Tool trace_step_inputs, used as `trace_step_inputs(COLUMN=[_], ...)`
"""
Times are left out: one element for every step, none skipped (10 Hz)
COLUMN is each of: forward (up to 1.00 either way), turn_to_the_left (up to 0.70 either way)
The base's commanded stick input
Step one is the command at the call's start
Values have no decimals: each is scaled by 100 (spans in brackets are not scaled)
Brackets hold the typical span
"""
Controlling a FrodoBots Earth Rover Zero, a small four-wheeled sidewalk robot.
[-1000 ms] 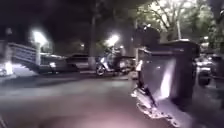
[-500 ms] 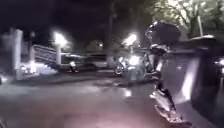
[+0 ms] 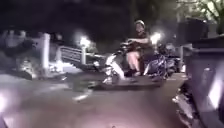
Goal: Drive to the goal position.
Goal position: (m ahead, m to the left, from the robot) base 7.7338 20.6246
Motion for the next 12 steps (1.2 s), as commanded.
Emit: trace_step_inputs(forward=[0,0,0,0,0,0,0,0,0,0,0,0], turn_to_the_left=[0,0,0,0,0,0,0,0,0,-12,-44,-45])
